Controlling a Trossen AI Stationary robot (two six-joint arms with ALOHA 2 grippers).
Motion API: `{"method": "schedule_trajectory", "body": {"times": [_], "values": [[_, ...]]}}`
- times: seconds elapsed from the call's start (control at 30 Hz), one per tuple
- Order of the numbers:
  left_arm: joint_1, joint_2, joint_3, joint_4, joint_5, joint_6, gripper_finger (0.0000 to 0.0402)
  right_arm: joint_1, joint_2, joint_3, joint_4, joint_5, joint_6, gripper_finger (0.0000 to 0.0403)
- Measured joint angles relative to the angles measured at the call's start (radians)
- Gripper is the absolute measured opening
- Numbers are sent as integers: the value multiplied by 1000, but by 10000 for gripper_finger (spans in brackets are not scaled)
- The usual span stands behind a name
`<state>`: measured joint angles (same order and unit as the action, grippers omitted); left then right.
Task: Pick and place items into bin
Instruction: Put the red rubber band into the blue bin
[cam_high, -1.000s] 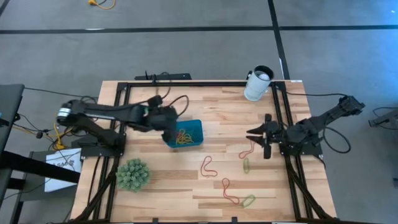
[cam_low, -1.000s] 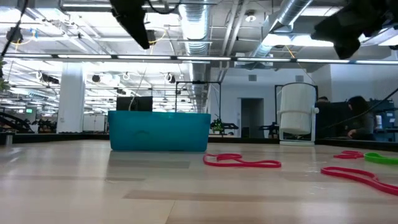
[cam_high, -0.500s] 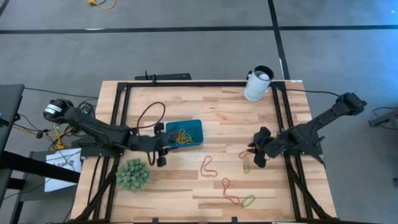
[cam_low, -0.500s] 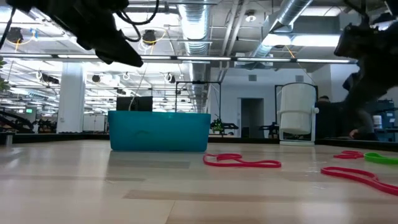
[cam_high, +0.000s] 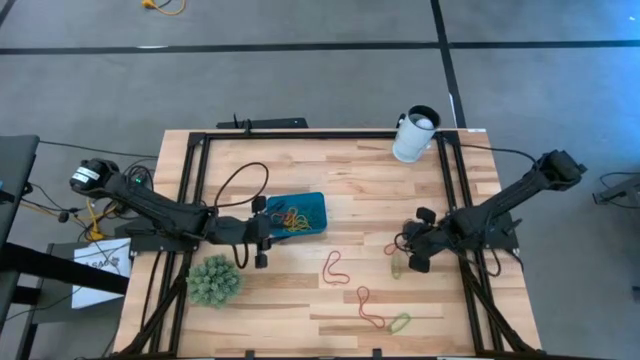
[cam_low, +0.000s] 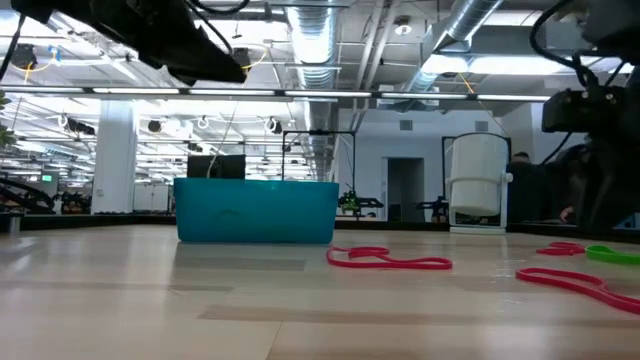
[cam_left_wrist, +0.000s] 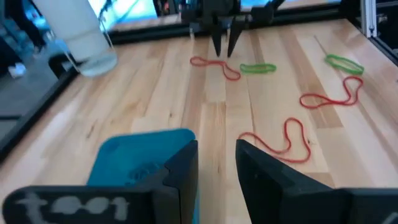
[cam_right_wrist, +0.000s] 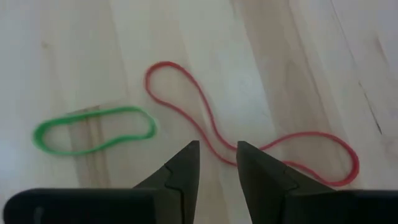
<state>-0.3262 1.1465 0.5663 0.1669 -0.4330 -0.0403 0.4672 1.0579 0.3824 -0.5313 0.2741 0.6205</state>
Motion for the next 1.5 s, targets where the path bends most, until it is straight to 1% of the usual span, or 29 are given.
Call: {"method": "schedule_trajectory", "body": {"times": [0.1, 0.27, 0.5, 0.77, 1.0, 1.07, 1.17, 1.27, 1.37, 1.5], "values": [[2, 0, 0, 37, 0, 38, 99, -19, 13, 0, 0, -15, 0, 102], [2, 0, 0, 34, 2, 65, 99, -43, 61, 0, 16, -91, -1, 102], [2, 0, 0, 33, 2, 106, 99, -74, 132, 6, 37, -68, -4, 102], [2, 0, 0, 30, 3, 135, 99, -120, 139, 3, 77, -73, -78, 102], [2, 0, 0, 27, 6, 150, 99, -172, 140, 2, 83, -90, -99, 100], [2, 0, 0, 26, 6, 150, 99, -186, 140, 2, 89, -90, -100, 94], [2, 0, 0, 26, 6, 150, 99, -201, 141, -1, 114, -94, -134, 75], [2, 1, 0, 26, 6, 150, 99, -210, 142, -2, 141, -96, -178, 45], [2, 0, 0, 26, 6, 141, 99, -216, 143, -3, 168, -91, -188, 10], [2, 0, 0, 26, 6, 131, 99, -218, 144, -4, 256, -66, -225, 6]]}}
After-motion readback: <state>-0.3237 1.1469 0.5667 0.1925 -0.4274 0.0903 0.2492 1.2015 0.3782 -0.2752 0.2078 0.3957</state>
